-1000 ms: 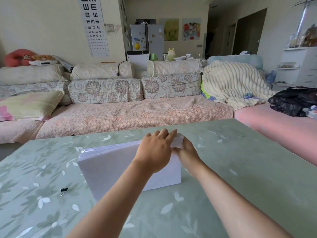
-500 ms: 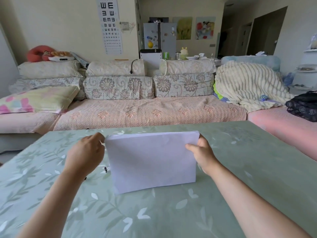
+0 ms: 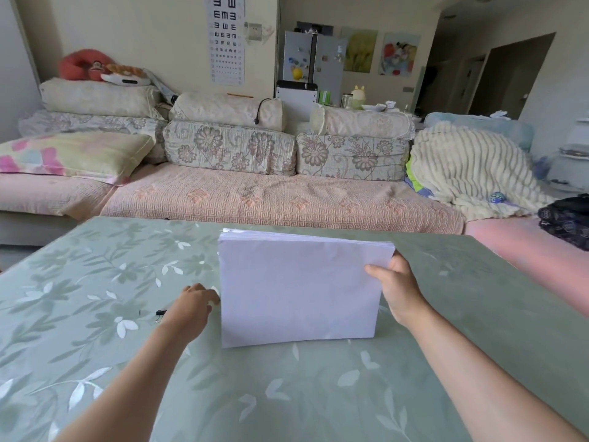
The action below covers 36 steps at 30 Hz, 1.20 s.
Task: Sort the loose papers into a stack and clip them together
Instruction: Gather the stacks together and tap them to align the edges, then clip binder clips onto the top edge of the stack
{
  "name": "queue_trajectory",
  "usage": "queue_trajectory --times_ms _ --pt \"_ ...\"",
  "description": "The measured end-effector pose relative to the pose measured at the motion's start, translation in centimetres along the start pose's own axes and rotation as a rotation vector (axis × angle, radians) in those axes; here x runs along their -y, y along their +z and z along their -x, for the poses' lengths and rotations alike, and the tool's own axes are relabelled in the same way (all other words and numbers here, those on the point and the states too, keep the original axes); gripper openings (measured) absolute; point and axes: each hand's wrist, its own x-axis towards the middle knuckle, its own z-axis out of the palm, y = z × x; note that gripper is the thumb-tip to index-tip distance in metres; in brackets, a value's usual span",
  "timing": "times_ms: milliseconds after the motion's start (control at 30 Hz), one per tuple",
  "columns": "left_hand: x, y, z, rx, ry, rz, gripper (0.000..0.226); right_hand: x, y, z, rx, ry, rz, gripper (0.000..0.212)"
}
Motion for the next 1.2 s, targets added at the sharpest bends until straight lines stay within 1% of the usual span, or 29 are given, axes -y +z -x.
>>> queue_trajectory --times_ms 100,133,167,200,267,300,333,367,400,433,500,533,600,633,700,767,867,933,1033,1067,1100,1133,1167,1200 --pt "-0.6 -0.1 -0.1 -0.075 -0.021 0.096 0.035 -0.2 -0.2 0.0 -0.003 0.009 0.003 0.043" --pt "-1.1 -0.5 -0.1 -0.147 -0.041 0.169 0.034 -0.2 -0.2 0.0 -0.003 0.013 0.008 0.042" --pt "-1.8 -1.4 -0.1 -0.246 -0.076 0.261 0.031 -0.1 -0.3 0.0 -0.002 0.016 0.014 0.041" --pt "-2.7 -2.7 -0.1 -0.381 -0.107 0.345 0.028 -0.1 -0.3 0.1 0.002 0.021 0.023 0.040" --pt "-4.9 -6.8 0.3 -0.698 -0.119 0.432 0.022 0.1 -0.3 0.3 0.009 0.027 0.038 0.039" --pt "-6.3 -9.2 0.8 -0.830 -0.090 0.460 0.019 0.2 -0.3 0.4 0.012 0.030 0.044 0.037" --pt "-7.8 -11.5 1.2 -0.921 -0.025 0.475 0.018 0.4 -0.3 0.6 0.011 0.034 0.052 0.036" --pt "-9.4 -13.3 1.5 -0.961 0.065 0.462 0.019 0.6 -0.4 0.6 0.007 0.037 0.060 0.035" --pt "-11.1 -14.7 1.5 -0.949 0.169 0.446 0.021 0.8 -0.4 0.7 0.005 0.040 0.067 0.034" --pt "-13.0 -15.6 1.4 -0.895 0.259 0.454 0.024 1.0 -0.3 0.8 0.007 0.042 0.069 0.034" --pt "-16.9 -16.0 0.8 -0.712 0.376 0.478 0.029 1.1 -0.2 0.9 0.007 0.038 0.065 0.035" --pt "-19.0 -15.9 0.6 -0.623 0.428 0.446 0.030 1.2 -0.1 0.9 0.000 0.034 0.064 0.034" --pt "-22.3 -14.8 0.3 -0.438 0.529 0.317 0.023 1.4 0.0 1.0 -0.008 0.025 0.058 0.033" --pt "-23.5 -14.1 0.3 -0.349 0.562 0.230 0.024 1.4 0.0 1.1 -0.011 0.024 0.051 0.035" --pt "-24.5 -12.9 -0.1 -0.241 0.585 0.041 0.041 1.2 -0.1 1.0 -0.006 0.024 0.036 0.038" --pt "-24.6 -12.0 -0.6 -0.187 0.571 -0.053 0.043 1.1 -0.2 0.9 0.019 0.025 0.027 0.041" --pt "-24.2 -10.8 -0.8 -0.113 0.577 -0.116 0.031 1.3 -0.4 0.8 0.036 0.053 0.029 0.040" --pt "-24.0 -10.2 -0.8 -0.105 0.575 -0.129 0.024 1.4 -0.5 0.8 0.049 0.062 0.037 0.039" --pt "-23.9 -9.9 -1.0 -0.114 0.571 -0.112 0.021 1.5 -0.8 0.5 0.073 0.049 0.080 0.039" --pt "-23.9 -9.8 -1.1 -0.120 0.576 -0.112 0.020 1.8 -0.9 0.4 0.056 0.016 0.128 0.043" --pt "-23.8 -9.7 -1.1 -0.126 0.580 -0.115 0.020 2.4 -0.9 0.4 0.013 -0.075 0.226 0.051" --pt "-23.7 -9.6 -1.1 -0.133 0.584 -0.119 0.020 3.4 -1.0 0.3 -0.031 -0.231 0.373 0.060" --pt "-23.7 -9.5 -1.2 -0.138 0.587 -0.122 0.021 4.4 -1.0 0.1 -0.057 -0.430 0.554 0.066" --pt "-23.6 -9.4 -1.2 -0.144 0.593 -0.120 0.021 5.5 -0.7 -0.1 -0.064 -0.620 0.754 0.066"
